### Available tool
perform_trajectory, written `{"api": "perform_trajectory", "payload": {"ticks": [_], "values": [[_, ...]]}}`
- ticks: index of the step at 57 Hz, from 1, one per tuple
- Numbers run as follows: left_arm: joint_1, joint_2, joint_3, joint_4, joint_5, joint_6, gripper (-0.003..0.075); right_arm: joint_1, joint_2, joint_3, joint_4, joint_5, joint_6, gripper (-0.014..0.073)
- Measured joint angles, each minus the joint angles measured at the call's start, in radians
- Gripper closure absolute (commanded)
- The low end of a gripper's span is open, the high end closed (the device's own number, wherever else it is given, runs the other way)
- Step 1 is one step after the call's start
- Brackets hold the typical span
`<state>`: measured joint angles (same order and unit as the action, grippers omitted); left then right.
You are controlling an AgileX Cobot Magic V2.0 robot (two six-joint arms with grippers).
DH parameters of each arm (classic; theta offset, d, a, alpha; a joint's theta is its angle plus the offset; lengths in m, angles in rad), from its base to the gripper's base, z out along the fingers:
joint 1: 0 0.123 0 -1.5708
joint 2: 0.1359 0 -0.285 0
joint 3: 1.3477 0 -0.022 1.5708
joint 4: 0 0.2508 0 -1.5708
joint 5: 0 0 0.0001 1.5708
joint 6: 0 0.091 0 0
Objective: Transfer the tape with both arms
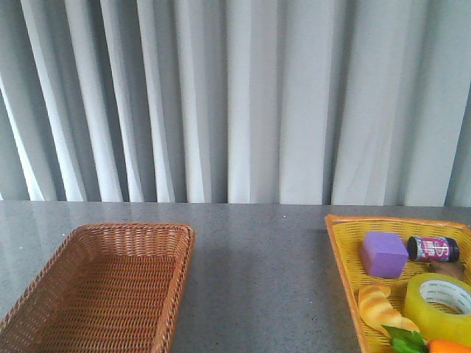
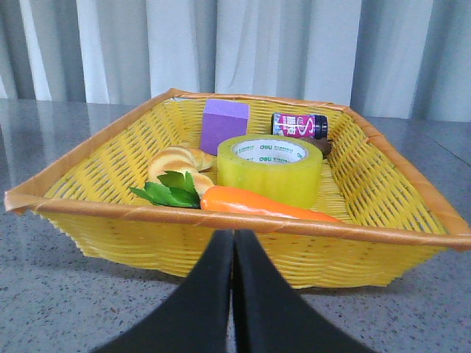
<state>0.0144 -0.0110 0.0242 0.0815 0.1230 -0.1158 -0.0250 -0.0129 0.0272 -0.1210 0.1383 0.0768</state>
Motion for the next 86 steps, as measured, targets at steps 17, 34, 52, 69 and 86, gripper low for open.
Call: {"api": "perform_trajectory", "payload": {"ticks": [17, 34, 52, 69, 86], "values": [[0.000, 0.000, 0.000, 0.000, 0.000, 0.000, 0.0726, 0.000, 0.000, 0.000, 0.000, 0.000, 0.000, 0.0601], [0.000, 0.000, 0.000, 0.000, 0.000, 0.000, 0.0726, 0.000, 0.000, 0.000, 0.000, 0.000, 0.000, 0.0601], [0.000, 0.000, 0.000, 0.000, 0.000, 0.000, 0.0726, 0.000, 0.000, 0.000, 0.000, 0.000, 0.000, 0.0601], [0.000, 0.000, 0.000, 0.000, 0.000, 0.000, 0.0726, 0.000, 0.000, 0.000, 0.000, 0.000, 0.000, 0.0601], [0.000, 0.000, 0.000, 0.000, -0.022, 0.000, 0.0726, 0.000, 0.000, 0.000, -0.066, -0.120, -0.024, 0.0601]]}}
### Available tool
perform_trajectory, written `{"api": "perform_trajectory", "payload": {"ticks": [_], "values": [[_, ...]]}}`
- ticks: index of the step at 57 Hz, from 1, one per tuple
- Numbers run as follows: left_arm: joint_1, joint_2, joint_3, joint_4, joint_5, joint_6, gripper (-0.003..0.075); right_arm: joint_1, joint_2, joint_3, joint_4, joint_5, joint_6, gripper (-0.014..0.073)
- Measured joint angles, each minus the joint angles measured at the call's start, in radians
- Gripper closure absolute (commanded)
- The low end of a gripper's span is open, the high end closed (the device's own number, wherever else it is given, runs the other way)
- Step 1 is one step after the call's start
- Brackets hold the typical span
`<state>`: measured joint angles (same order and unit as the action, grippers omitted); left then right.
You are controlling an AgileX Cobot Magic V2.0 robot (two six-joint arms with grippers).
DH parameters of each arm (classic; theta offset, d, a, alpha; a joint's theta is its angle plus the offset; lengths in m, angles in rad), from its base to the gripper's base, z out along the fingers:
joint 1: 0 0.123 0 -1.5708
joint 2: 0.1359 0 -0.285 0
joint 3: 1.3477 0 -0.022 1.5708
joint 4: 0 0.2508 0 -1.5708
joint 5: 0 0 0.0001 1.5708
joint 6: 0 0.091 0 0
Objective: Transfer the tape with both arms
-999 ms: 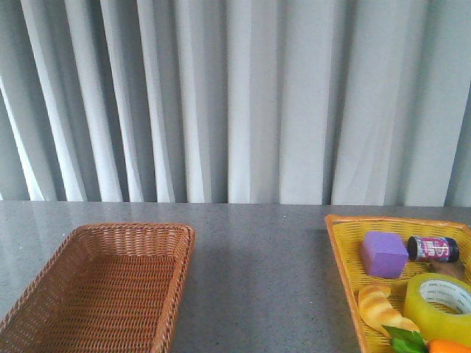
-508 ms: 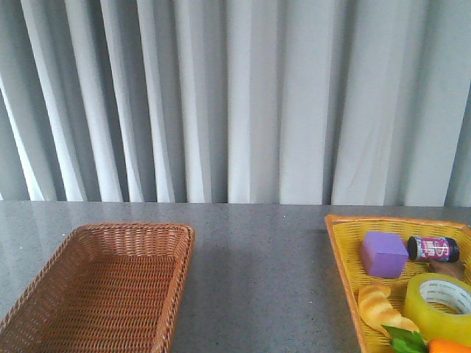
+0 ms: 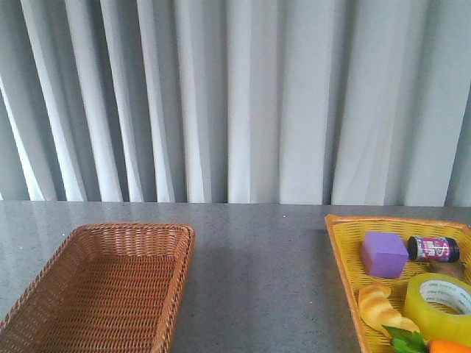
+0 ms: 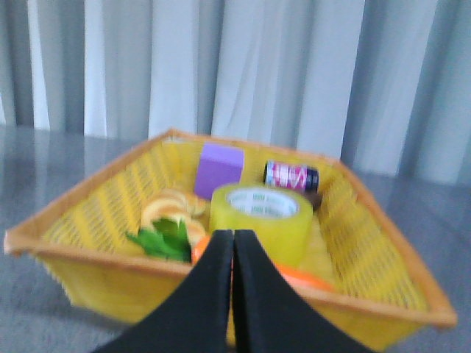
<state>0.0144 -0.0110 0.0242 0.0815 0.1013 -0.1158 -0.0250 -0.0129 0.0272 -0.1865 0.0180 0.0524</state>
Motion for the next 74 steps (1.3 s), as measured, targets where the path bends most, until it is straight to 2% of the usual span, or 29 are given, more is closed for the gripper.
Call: {"api": "perform_trajectory", "payload": {"ticks": [4, 12, 17, 21, 27, 36, 46, 50, 57, 65, 74], "values": [[0.000, 0.000, 0.000, 0.000, -0.065, -0.005, 0.0726, 0.000, 0.000, 0.000, -0.024, -0.127, -0.006, 0.0601], [0.000, 0.000, -0.015, 0.000, -0.221, -0.084, 0.0726, 0.000, -0.001, 0.000, -0.009, -0.486, -0.007, 0.0601], [0.000, 0.000, -0.086, 0.001, -0.274, -0.103, 0.0726, 0.000, -0.001, -0.022, 0.041, -0.576, 0.027, 0.0601], [0.000, 0.010, -0.174, 0.001, -0.278, -0.077, 0.0726, 0.000, -0.001, -0.085, 0.051, -0.541, 0.054, 0.0601], [0.000, 0.101, -0.355, 0.002, -0.229, -0.031, 0.0726, 0.000, 0.059, -0.275, 0.022, -0.418, 0.063, 0.0601], [0.000, 0.350, -0.704, 0.004, -0.082, -0.008, 0.0726, 0.000, 0.298, -0.598, 0.008, -0.170, 0.071, 0.0601], [0.000, 0.660, -0.966, 0.023, 0.121, 0.044, 0.0726, 0.000, 0.607, -0.899, 0.017, 0.097, 0.071, 0.0601], [-0.002, 0.748, -1.014, 0.023, 0.163, 0.047, 0.0726, 0.000, 0.705, -0.963, 0.017, 0.157, 0.071, 0.0601], [-0.022, 0.868, -1.037, 0.023, 0.163, 0.049, 0.0726, 0.000, 0.818, -0.987, 0.017, 0.179, 0.071, 0.0601], [-0.041, 0.970, -1.037, 0.022, 0.137, 0.049, 0.0726, 0.000, 0.882, -0.987, 0.039, 0.183, 0.071, 0.0601], [-0.042, 1.010, -1.037, -0.010, 0.168, 0.034, 0.0722, 0.002, 0.919, -0.988, 0.071, 0.220, 0.071, 0.0596]]}}
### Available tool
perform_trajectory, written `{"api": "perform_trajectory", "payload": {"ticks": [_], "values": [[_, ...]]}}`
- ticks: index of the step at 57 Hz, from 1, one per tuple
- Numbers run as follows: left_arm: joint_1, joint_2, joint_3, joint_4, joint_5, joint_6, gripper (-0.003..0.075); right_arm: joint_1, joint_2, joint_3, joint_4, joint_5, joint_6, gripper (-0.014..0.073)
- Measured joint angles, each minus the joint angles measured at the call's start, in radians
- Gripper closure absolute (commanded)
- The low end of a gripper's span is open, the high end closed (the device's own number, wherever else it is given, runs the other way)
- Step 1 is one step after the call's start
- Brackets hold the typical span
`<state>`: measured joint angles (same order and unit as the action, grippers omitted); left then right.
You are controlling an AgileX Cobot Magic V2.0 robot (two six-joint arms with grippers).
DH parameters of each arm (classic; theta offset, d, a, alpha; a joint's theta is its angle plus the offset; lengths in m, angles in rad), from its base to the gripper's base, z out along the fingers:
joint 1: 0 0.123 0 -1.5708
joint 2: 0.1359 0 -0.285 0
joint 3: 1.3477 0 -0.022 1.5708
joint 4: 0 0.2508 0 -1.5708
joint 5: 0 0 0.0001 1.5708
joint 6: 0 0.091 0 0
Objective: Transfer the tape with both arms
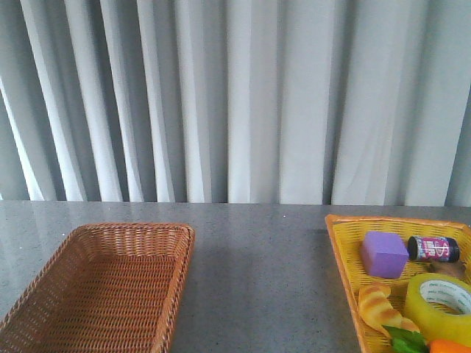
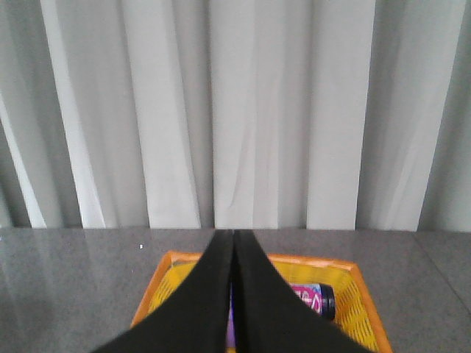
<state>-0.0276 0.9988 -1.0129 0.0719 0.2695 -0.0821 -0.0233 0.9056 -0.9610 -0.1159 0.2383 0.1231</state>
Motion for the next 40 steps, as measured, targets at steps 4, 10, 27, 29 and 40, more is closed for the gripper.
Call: {"api": "perform_trajectory", "payload": {"ticks": [4, 10, 27, 29, 40], "values": [[0.000, 0.004, 0.000, -0.010, 0.011, -0.001, 0.0715, 0.012, 0.026, -0.002, -0.005, 0.041, -0.001, 0.0585], [0.000, 0.018, -0.001, -0.029, -0.003, -0.002, 0.0689, 0.019, 0.078, -0.002, -0.016, 0.095, -0.003, 0.0533], [0.000, 0.082, -0.029, -0.128, -0.045, -0.004, 0.0419, 0.019, 0.157, -0.002, -0.020, 0.127, -0.003, 0.0146], [0.000, 0.097, -0.039, -0.137, -0.045, -0.004, 0.0374, 0.019, 0.161, -0.002, -0.020, 0.128, -0.003, 0.0088], [0.000, 0.167, -0.088, -0.206, -0.026, -0.004, 0.0220, 0.019, 0.162, -0.002, -0.027, 0.132, -0.003, -0.0031]]}}
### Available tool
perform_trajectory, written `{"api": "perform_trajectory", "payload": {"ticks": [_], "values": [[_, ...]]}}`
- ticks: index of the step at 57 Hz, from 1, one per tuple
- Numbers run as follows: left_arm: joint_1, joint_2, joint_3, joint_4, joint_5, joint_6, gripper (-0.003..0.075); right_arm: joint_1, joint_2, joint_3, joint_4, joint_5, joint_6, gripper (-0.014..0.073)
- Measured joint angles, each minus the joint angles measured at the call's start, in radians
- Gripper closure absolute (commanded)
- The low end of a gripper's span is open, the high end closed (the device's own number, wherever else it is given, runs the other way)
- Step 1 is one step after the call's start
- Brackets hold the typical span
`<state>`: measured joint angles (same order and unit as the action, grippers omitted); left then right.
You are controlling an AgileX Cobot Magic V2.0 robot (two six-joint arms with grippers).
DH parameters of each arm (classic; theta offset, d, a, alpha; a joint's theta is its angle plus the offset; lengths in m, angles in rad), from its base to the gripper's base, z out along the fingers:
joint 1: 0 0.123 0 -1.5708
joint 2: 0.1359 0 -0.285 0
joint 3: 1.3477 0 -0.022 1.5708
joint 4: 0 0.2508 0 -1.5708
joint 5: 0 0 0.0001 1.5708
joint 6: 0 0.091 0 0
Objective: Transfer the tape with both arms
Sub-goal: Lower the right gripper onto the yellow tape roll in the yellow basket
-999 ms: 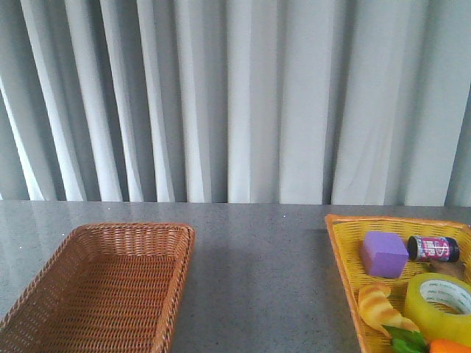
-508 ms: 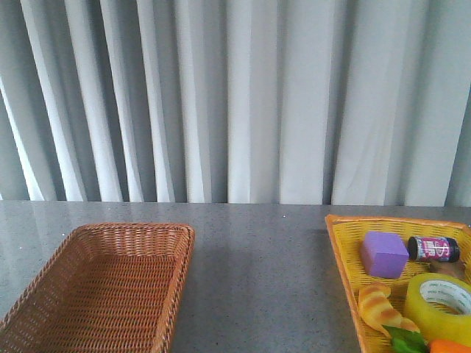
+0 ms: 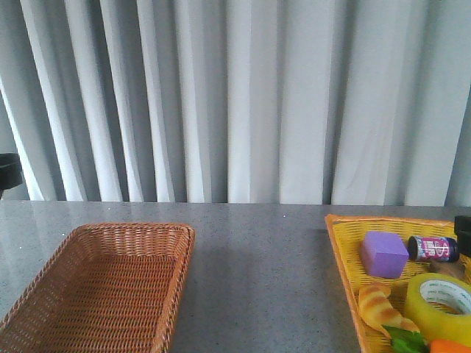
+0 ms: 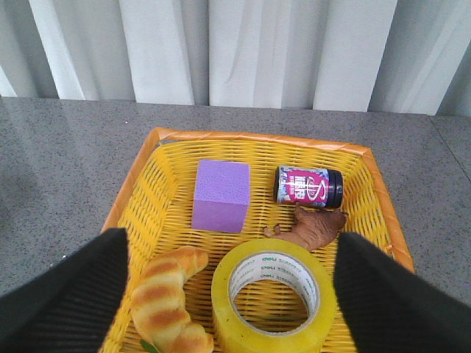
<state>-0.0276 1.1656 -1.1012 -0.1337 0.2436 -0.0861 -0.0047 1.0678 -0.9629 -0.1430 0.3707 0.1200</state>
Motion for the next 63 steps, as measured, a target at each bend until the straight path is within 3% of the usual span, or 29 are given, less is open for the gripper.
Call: {"api": "perform_trajectory", "payload": {"ticks": [15, 27, 41, 63], "values": [[0.000, 0.036, -0.002, -0.016, -0.017, 0.000, 0.0216, -0.010, 0.014, -0.020, -0.023, -0.031, 0.025, 0.0041], [0.000, 0.056, -0.002, -0.018, -0.029, 0.000, 0.0216, -0.102, 0.196, -0.209, -0.022, 0.181, 0.050, 0.0065], [0.000, 0.056, -0.002, -0.018, 0.035, 0.001, 0.0216, -0.112, 0.468, -0.470, -0.020, 0.416, 0.004, 0.0065], [0.000, 0.056, -0.002, -0.018, 0.037, 0.018, 0.0216, -0.112, 0.713, -0.518, -0.018, 0.500, -0.040, 0.0067]]}}
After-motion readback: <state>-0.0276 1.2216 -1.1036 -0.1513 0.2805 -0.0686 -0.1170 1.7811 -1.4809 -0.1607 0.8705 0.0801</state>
